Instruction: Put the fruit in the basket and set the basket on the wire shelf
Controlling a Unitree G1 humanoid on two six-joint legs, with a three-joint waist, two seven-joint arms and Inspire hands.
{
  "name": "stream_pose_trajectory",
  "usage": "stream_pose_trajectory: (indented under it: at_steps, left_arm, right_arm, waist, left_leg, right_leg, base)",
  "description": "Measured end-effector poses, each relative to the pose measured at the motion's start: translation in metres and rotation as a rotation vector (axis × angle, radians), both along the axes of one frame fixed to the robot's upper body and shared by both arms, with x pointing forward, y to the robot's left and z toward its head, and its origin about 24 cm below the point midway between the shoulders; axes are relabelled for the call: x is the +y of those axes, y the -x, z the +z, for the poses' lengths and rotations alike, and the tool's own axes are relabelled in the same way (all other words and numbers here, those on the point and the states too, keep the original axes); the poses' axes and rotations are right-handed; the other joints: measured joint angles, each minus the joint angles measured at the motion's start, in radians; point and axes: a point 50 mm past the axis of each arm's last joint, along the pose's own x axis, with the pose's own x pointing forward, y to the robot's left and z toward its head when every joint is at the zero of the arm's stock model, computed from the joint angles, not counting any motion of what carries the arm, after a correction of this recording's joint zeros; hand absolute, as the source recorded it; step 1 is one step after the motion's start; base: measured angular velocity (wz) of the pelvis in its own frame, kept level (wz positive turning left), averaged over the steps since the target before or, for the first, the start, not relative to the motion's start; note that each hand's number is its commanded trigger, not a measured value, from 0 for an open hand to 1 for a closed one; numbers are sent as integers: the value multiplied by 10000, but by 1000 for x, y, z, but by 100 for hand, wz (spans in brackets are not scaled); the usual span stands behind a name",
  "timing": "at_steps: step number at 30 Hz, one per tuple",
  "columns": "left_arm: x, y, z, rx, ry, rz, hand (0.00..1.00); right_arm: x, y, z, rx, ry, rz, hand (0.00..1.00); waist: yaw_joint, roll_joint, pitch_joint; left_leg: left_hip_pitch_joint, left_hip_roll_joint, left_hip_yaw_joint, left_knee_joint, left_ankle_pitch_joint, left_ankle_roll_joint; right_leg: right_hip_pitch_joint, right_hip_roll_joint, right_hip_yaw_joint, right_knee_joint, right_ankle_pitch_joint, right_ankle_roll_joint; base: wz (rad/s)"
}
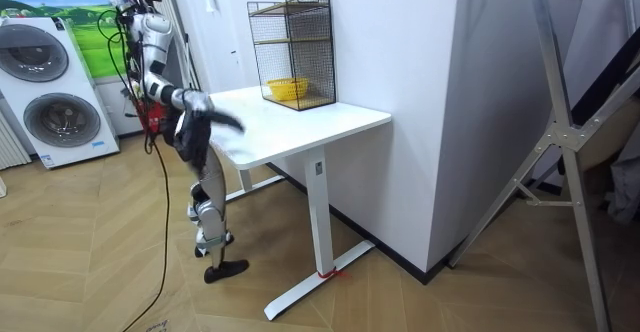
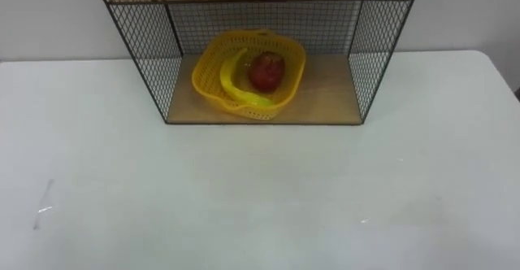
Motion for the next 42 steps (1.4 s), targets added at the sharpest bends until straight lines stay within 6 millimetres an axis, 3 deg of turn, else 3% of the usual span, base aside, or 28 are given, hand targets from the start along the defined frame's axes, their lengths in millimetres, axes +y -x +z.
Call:
stream_pose_trajectory:
  at_steps: [2,5,9,12,15,17,18,20,23,26,32,42]
  left_arm:
    - [-15,14,-33,573,1716,452,0]
    - [-37,34,-62,1571,3132,575,0]
    - [-68,43,-91,2960,4727,-503,0]
    - [-93,50,-112,4601,6040,-2649,0]
    - [-111,42,-127,6344,6933,-6218,0]
    - [-121,25,-137,7714,7354,-9585,0]
    - [-124,21,-139,8059,7425,-10419,0]
    - [-131,-3,-145,9002,7359,-13156,0]
    - [-141,-29,-150,9049,7160,-15040,0]
    - [-142,-40,-150,9109,6935,-15743,0]
    - [-150,-45,-152,9794,6849,-17250,0]
    - [-158,-47,-155,9561,7071,-17851,0]
  right_arm:
    - [15,24,-34,71,-1709,-1161,0]
    - [39,44,-67,858,-3205,-1692,0]
    - [72,60,-99,2275,-5002,-1325,0]
    - [92,62,-118,3383,-6169,-238,0]
    - [106,54,-132,4707,-6960,1988,0]
    - [119,41,-144,6173,-7682,4905,0]
    - [121,35,-146,6510,-7783,5755,0]
    - [131,8,-154,7859,-7780,9413,0]
    - [136,-27,-157,8816,-7258,12837,0]
    - [142,-38,-159,8949,-7371,14532,0]
    - [154,-42,-163,9808,-7536,16958,0]
    - [160,-43,-165,9739,-7826,17720,0]
  waist:
    - [-28,10,-11]
    - [-145,19,-6]
    - [-320,45,-16]
    - [-536,52,-7]
    - [-700,9,-3]
    - [-719,-58,9]
    - [-720,-70,9]
    - [-665,-173,34]
    - [-582,-219,92]
    - [-480,-304,195]
    - [-398,-272,194]
    - [-405,-339,213]
  left_leg:
    - [3,-32,-134,6,-31,-9]
    - [29,-27,-130,3,-35,-4]
    - [246,-25,-107,0,-129,-54]
    - [511,-25,-64,-46,-134,-60]
    - [730,-41,-94,-76,-132,-59]
    - [888,-38,-97,-100,-129,-60]
    - [911,-35,-86,-101,-130,-60]
    - [986,-13,14,-138,-127,-56]
    - [991,36,148,-199,-94,-17]
    - [891,66,127,-168,-89,-22]
    - [719,92,151,-136,-85,-30]
    - [706,97,149,-139,-75,-44]
  right_leg:
    - [41,-5,-10,6,-50,8]
    - [60,-11,20,10,-61,6]
    - [202,-35,10,136,-109,13]
    - [440,-19,113,116,-147,14]
    - [672,-26,117,93,-175,32]
    - [841,-9,103,-58,-175,35]
    - [848,-4,121,-59,-175,34]
    - [781,23,155,-50,-165,19]
    - [808,102,293,-268,-17,9]
    - [886,144,261,-402,105,-10]
    - [727,183,277,-564,190,-25]
    - [746,194,265,-565,205,-35]
  base:
    - [9]
    - [2]
    - [-2]
    - [-3]
    - [3]
    - [0]
    - [-6]
    - [-13]
    - [-14]
    - [-1]
    - [-1]
    - [0]
